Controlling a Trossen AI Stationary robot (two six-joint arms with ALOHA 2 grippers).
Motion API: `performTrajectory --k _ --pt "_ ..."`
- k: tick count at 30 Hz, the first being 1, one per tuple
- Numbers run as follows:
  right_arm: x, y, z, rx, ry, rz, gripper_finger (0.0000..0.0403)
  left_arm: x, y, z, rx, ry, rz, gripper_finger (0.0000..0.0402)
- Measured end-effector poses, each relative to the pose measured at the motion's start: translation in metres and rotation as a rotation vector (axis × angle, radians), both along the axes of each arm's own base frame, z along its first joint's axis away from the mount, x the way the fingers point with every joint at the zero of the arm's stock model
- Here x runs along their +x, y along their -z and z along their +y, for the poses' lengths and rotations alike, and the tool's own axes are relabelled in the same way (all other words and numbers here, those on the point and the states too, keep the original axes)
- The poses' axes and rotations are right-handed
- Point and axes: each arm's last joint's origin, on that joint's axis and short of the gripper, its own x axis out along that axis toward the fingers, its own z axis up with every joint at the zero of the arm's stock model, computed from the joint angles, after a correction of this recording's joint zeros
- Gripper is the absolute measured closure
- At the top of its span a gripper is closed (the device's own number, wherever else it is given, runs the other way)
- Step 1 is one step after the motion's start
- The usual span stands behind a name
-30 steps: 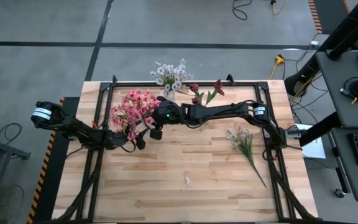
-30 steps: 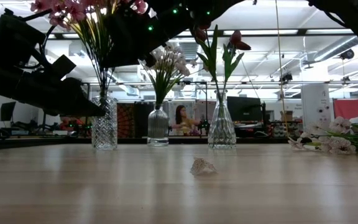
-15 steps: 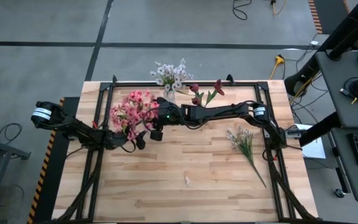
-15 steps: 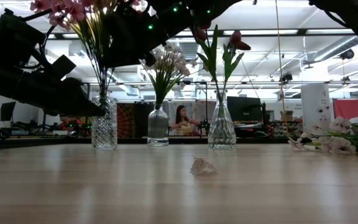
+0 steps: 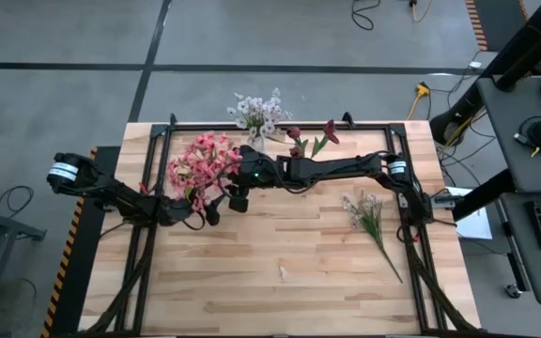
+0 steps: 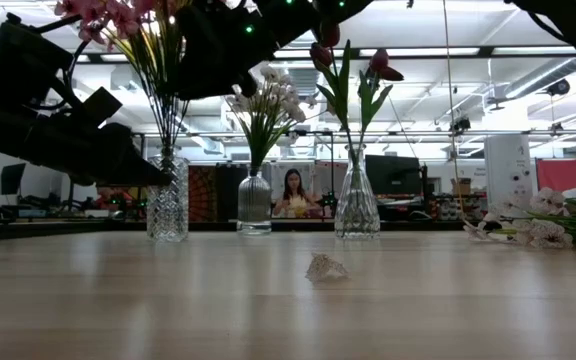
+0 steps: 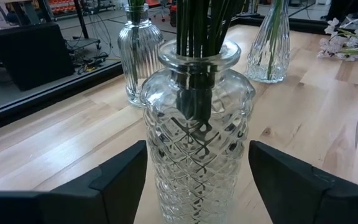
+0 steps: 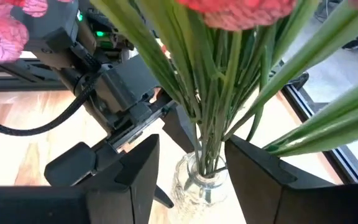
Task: Sort flowers into vase by color
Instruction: Put the pink flower into the bottom left transparent vase
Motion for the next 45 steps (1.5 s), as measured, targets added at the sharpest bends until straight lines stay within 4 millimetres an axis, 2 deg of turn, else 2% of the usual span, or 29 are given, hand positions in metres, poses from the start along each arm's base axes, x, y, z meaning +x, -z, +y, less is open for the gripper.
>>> performTrajectory --k 10,36,45 --pt "-0.001 -0.002 0.005 -0.001 -0.010 0.002 0.0225 0.000 -0.001 0.000 0.001 0.001 -0.008 0.0125" --pt "-0.009 -0.021 0.016 -0.017 -0.021 -0.017 0.0225 0.000 -0.005 0.000 0.001 0.019 -0.029 0.0125" --pt "-0.015 -0.034 0.020 -0.026 -0.032 -0.036 0.0225 0.000 -0.007 -0.001 -0.004 0.028 -0.039 0.0125"
